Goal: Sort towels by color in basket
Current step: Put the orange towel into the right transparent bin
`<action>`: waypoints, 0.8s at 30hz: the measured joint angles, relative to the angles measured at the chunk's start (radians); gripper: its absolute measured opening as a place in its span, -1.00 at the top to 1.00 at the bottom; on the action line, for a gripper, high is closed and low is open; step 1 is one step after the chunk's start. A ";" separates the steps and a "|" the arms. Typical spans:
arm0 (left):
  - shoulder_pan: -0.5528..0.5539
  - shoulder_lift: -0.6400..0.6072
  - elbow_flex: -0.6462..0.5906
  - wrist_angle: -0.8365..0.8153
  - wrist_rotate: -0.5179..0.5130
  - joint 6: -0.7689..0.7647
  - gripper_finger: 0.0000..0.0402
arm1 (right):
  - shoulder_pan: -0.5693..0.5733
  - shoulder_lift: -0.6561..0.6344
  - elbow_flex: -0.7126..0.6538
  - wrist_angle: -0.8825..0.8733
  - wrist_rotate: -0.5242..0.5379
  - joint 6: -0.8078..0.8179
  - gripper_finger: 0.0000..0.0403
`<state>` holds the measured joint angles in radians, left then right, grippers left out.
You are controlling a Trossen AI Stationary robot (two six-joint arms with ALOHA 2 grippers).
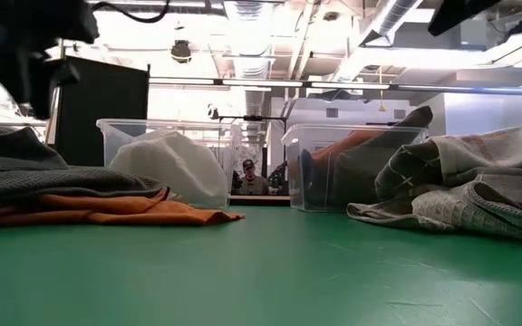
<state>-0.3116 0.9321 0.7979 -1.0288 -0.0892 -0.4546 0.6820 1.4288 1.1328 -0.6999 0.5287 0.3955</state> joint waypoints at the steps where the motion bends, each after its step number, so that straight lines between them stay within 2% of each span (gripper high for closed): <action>1: -0.028 0.007 -0.013 0.005 -0.013 -0.001 -0.02 | -0.005 0.000 0.000 0.003 0.000 -0.002 -0.19; 4: -0.082 0.042 -0.038 0.024 -0.040 -0.013 -0.21 | -0.023 0.000 0.000 0.004 0.000 -0.004 -0.19; 10: -0.121 0.125 -0.066 0.041 -0.036 -0.043 -0.62 | -0.038 0.000 0.000 0.018 0.000 -0.004 -0.19; 14: -0.137 0.195 -0.102 0.112 -0.025 -0.044 -0.76 | -0.038 0.000 0.000 0.036 0.000 -0.010 -0.19; 17: -0.139 0.257 -0.138 0.176 -0.034 -0.044 -0.77 | -0.037 0.000 0.000 0.039 0.000 -0.010 -0.19; 20: -0.139 0.325 -0.140 0.180 -0.054 -0.068 -0.70 | -0.034 0.000 0.000 0.043 0.000 -0.011 -0.19; 24: -0.140 0.390 -0.141 0.245 -0.069 -0.050 -0.36 | -0.034 0.000 0.000 0.043 0.000 -0.012 -0.19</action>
<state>-0.4515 1.3226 0.6571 -0.7833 -0.1578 -0.5049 0.6476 1.4284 1.1328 -0.6571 0.5285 0.3840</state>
